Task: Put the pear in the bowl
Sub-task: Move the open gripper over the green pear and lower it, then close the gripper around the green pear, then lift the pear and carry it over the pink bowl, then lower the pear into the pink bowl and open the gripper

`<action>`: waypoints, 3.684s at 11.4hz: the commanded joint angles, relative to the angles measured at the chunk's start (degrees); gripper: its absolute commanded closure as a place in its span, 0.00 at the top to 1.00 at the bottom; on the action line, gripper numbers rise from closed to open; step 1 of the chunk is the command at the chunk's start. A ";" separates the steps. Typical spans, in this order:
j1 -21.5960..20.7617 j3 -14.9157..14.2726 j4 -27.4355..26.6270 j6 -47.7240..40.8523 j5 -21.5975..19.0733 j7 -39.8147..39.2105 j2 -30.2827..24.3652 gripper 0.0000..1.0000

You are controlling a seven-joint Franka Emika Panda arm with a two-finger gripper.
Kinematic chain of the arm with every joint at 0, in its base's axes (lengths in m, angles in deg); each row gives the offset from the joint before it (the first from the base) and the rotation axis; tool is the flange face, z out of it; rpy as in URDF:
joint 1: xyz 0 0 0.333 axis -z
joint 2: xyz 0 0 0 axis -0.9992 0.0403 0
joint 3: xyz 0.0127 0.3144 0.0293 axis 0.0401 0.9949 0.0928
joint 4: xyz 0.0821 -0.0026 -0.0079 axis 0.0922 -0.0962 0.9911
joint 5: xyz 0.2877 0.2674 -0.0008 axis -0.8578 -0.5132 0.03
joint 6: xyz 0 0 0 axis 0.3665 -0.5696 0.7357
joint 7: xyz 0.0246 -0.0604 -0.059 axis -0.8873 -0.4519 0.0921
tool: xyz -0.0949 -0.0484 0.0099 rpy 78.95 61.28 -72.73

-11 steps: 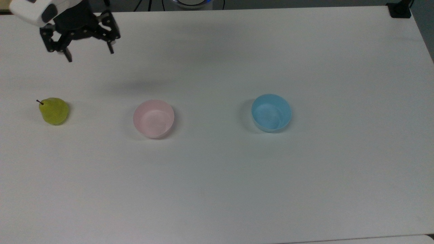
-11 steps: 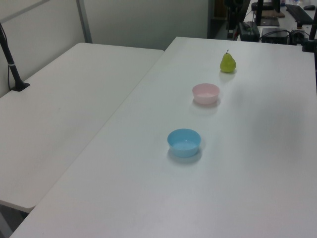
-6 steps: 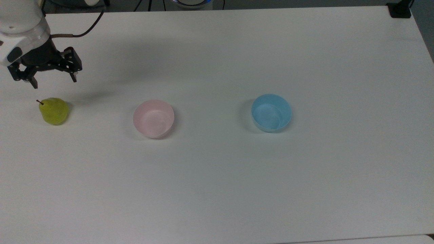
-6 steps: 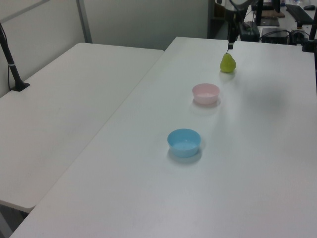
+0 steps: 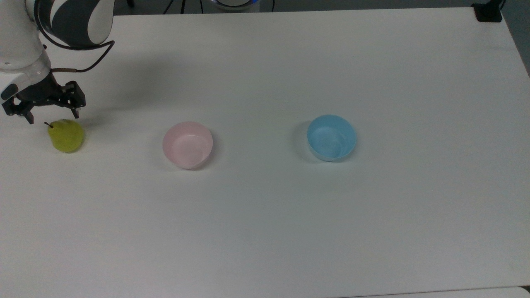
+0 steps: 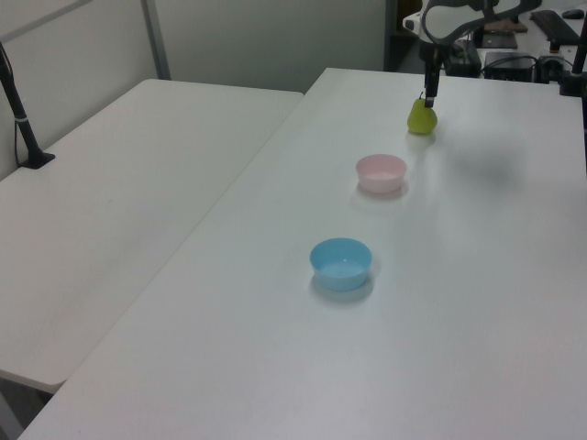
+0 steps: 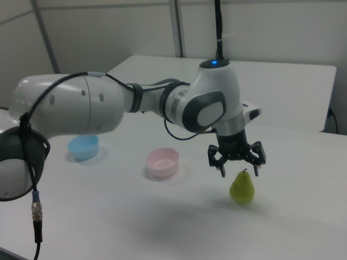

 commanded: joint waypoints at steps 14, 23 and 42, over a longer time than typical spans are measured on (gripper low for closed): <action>0.13 0.27 0.28 5.00 0.38 -0.82 4.09 0.00; -3.20 0.80 0.98 -9.04 -0.33 1.98 -7.14 0.00; -20.96 0.97 -14.39 0.33 -3.86 21.68 -12.35 0.00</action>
